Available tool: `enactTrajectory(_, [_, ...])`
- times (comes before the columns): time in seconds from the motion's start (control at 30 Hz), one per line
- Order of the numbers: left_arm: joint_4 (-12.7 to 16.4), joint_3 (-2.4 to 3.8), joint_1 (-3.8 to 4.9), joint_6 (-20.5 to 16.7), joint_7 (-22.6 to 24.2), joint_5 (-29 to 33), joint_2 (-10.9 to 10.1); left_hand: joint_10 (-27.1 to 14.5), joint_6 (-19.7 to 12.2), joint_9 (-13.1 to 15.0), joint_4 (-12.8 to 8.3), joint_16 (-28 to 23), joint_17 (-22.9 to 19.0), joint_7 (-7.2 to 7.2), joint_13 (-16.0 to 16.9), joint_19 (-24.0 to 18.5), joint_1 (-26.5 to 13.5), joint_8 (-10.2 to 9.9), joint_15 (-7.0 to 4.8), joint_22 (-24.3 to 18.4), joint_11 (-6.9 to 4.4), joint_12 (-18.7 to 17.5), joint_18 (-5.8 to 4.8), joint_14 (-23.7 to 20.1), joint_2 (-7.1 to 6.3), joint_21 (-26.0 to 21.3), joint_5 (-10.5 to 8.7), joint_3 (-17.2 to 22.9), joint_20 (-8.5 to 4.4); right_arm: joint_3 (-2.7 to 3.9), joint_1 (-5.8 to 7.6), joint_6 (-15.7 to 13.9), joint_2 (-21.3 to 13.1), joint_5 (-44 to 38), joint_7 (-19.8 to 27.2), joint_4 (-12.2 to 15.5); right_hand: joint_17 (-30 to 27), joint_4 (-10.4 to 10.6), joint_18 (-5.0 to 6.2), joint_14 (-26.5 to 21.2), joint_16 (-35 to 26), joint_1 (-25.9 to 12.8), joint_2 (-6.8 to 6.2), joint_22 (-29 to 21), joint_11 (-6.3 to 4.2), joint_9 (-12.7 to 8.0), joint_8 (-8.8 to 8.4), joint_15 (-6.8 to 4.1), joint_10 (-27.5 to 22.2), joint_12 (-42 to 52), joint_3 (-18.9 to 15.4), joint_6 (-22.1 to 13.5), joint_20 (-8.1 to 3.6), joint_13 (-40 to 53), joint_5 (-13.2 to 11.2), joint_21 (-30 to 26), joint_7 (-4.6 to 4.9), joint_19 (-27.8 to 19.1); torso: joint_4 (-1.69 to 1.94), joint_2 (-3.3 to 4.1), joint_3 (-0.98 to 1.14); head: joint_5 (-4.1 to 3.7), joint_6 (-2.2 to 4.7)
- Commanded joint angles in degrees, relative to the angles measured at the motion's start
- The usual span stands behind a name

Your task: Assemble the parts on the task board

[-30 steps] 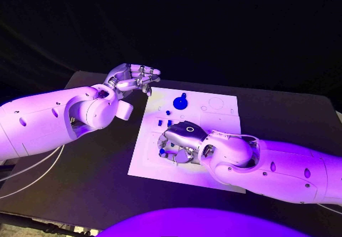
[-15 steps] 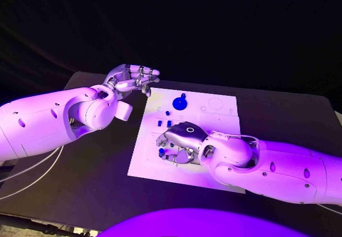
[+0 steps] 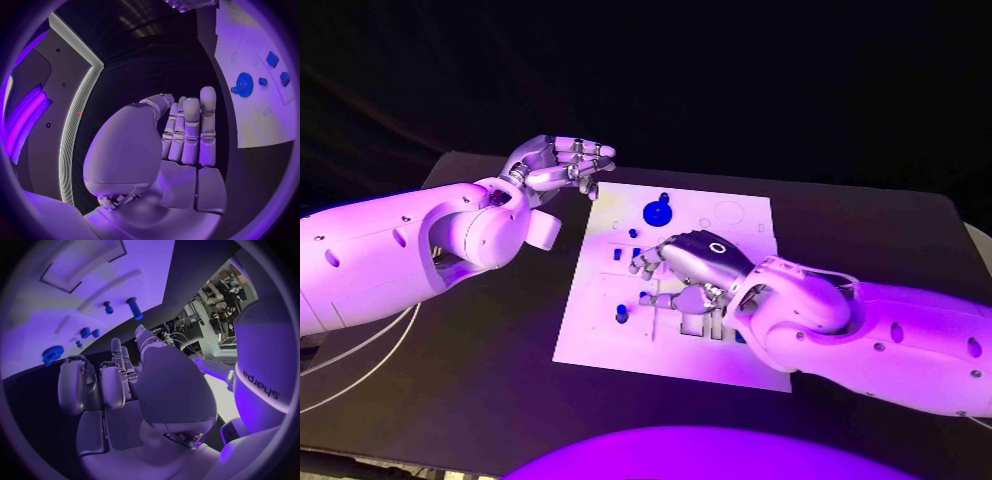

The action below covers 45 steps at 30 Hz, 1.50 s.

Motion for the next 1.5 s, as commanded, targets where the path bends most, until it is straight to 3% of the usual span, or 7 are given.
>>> enactTrajectory(0.03, [0.1,-0.05,0.02,0.8,0.4,0.4,0.1,-0.4,-0.3,-0.1,0.0,-0.3,-0.1,0.26,0.1,0.0,0.2,0.1,0.04,-0.1,-0.07,0.2,0.40,-0.5,0.31,-0.4,0.21,0.3,-0.28,0.21,1.72,-4.9,-3.9,15.3,4.0,1.4,2.7,1.0,-0.86,1.6,1.4,-0.3,0.23,11.3,-1.38,0.5,1.81,-0.99,7.0,3.5,1.2,3.0,-0.61,1.6,0.9,4.4,-0.98,2.8,-0.23,-0.24,-0.03,-1.38,0.27])
enactTrajectory(0.23, [0.1,-0.25,0.02,0.7,0.4,0.7,0.0,-0.4,-0.3,-0.1,0.0,-0.3,-0.1,0.26,0.1,0.0,0.2,0.1,0.04,-0.1,-0.07,0.2,0.40,-0.5,0.31,-0.4,0.21,0.3,-0.28,0.21,4.52,-0.1,-13.4,26.2,0.9,4.4,4.8,1.5,-1.74,2.3,2.6,-2.9,-0.75,12.9,-3.54,1.6,3.97,-2.89,14.3,12.3,0.2,4.4,-2.38,8.3,1.6,8.9,-2.79,4.2,-0.82,-0.71,-0.07,-3.02,0.38])
enactTrajectory(0.27, [0.1,-0.27,0.02,0.7,0.4,0.7,0.0,-0.4,-0.3,-0.1,0.0,-0.3,-0.1,0.26,0.1,0.0,0.2,0.1,0.04,-0.1,-0.07,0.2,0.40,-0.5,0.31,-0.4,0.21,0.3,-0.28,0.15,4.65,0.5,-14.3,26.8,0.2,4.7,6.9,1.3,-2.37,2.9,3.7,-5.3,-0.63,14.0,-4.36,2.8,5.57,-3.51,18.8,32.2,-0.8,5.2,-3.02,29.4,1.9,12.1,-3.70,5.1,-0.88,-0.72,-0.04,-3.12,0.41])
enactTrajectory(0.3, [0.2,-0.30,0.02,0.7,0.4,0.7,0.0,-0.4,-0.3,-0.1,0.0,-0.3,-0.1,0.26,0.1,0.0,0.2,0.1,0.04,-0.1,-0.07,0.2,0.40,-0.5,0.31,-0.4,0.21,0.3,-0.28,0.05,4.80,1.2,-15.4,27.3,-0.7,5.1,7.9,1.1,-2.56,3.1,4.6,-4.7,0.21,14.4,-5.67,6.1,7.70,-3.62,12.6,47.1,-0.7,1.2,-4.44,46.0,3.0,13.0,-5.24,5.4,-1.01,-0.76,-0.05,-3.45,0.47])
enactTrajectory(0.47, [0.5,-0.41,0.01,0.7,0.4,0.8,-0.1,-0.4,-0.3,-0.1,0.0,-0.3,-0.1,0.26,0.1,0.0,0.2,0.2,0.04,-0.1,-0.07,0.2,0.40,-0.5,0.30,-0.4,0.19,0.3,-0.28,-0.65,4.60,3.0,-20.8,27.5,-6.4,7.3,13.3,1.6,-3.07,4.0,6.8,-8.2,0.76,15.1,-4.66,8.8,11.22,-3.72,22.3,64.5,-2.4,2.7,-3.54,66.3,2.7,15.5,-4.21,6.1,-1.51,-0.88,-0.04,-5.12,0.20])
enactTrajectory(0.67, [1.3,-0.48,0.01,0.7,0.4,0.8,-0.3,-0.4,-0.3,-0.1,0.0,-0.3,-0.1,0.26,0.1,0.0,0.1,0.2,0.05,-0.1,-0.07,0.3,0.39,-0.5,0.29,-0.4,0.18,0.2,-0.27,-1.26,2.74,2.5,-24.3,24.8,-12.5,9.4,17.8,1.8,-3.07,4.8,8.5,-9.7,0.58,15.1,-4.33,9.7,11.93,-3.56,24.1,68.0,-3.6,1.5,-3.31,70.7,2.9,15.5,-3.99,6.1,-1.87,-0.88,-0.09,-6.42,0.01])
enactTrajectory(1.5, [1.9,-0.57,0.00,0.8,0.5,0.8,-1.0,-0.5,-0.3,-0.1,0.1,-0.3,-0.1,0.26,0.2,0.0,-0.1,0.2,0.08,-0.1,-0.05,0.4,0.38,-0.5,0.28,-0.4,0.15,0.2,-0.25,-1.81,-3.11,3.6,-20.5,11.9,-23.4,10.6,20.1,1.9,-3.07,5.1,9.4,-13.7,1.13,15.1,-4.46,10.6,13.25,-3.55,24.7,69.1,-8.1,1.7,-3.17,72.4,4.3,15.5,-4.28,6.1,-1.89,-0.83,-0.10,-5.92,-0.24])
